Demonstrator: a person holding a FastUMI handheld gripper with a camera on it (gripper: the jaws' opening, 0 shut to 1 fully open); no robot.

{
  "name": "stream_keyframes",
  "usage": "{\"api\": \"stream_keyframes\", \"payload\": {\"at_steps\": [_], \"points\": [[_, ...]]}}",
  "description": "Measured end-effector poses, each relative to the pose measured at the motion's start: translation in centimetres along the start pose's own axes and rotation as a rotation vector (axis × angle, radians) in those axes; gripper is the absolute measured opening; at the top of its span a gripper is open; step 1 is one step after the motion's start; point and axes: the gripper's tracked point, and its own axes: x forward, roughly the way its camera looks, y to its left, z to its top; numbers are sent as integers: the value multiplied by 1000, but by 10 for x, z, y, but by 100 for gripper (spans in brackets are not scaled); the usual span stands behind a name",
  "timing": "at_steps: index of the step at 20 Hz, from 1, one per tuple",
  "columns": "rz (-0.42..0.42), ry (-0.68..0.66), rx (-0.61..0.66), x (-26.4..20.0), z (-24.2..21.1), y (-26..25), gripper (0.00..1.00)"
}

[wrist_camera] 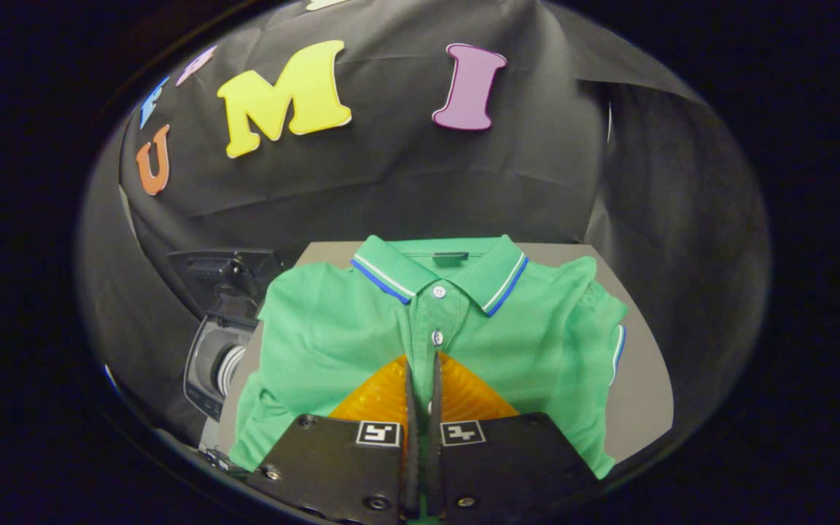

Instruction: Put the clothes into the washing machine and then close the washing machine lid.

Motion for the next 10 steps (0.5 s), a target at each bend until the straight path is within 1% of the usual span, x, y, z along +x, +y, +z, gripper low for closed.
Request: {"api": "stream_keyframes", "payload": {"at_steps": [6, 10], "points": [[60, -58, 19, -15, -1, 2, 7], [90, -119, 40, -34, 9, 9, 7]]}}
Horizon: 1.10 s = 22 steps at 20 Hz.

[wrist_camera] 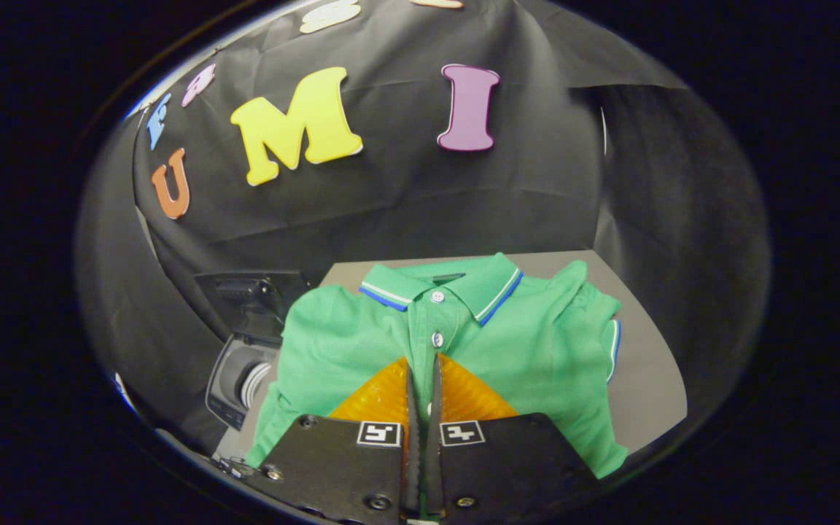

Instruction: Put the clothes into the washing machine and then close the washing machine lid.

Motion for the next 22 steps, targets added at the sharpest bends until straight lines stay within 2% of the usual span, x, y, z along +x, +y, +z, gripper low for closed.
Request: {"api": "stream_keyframes", "payload": {"at_steps": [9, 15, 22], "points": [[52, -157, -29, -50, 62, 57, 7], [108, -232, -36, -71, 98, 138, 7], [204, -257, -68, -73, 117, 257, 6]]}}
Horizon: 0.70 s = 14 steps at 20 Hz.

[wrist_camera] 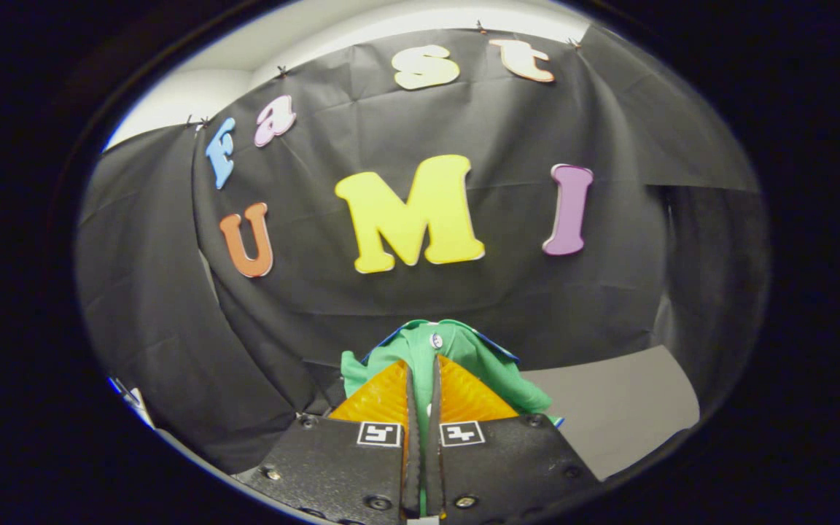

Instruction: Put the clothes into the washing machine and then close the washing machine lid.

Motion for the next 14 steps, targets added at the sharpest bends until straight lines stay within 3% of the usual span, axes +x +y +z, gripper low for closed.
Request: {"api": "stream_keyframes", "payload": {"at_steps": [7, 14], "points": [[68, 56, -20, 47, -23, 88, 7], [110, 169, -22, 103, -85, 149, 6]]}}
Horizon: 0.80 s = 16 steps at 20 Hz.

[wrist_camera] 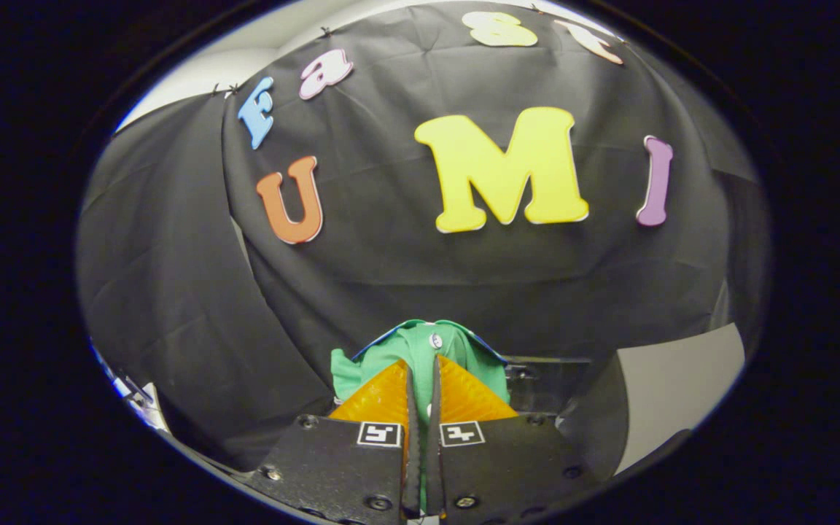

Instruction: Put the clothes into the washing machine and then close the washing machine lid.

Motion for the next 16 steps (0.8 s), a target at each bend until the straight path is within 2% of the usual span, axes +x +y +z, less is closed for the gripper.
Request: {"api": "stream_keyframes", "payload": {"at_steps": [9, 16], "points": [[-6, 135, -12, 93, -56, 26, 6], [-102, 303, 86, 127, -144, -18, 7]]}}
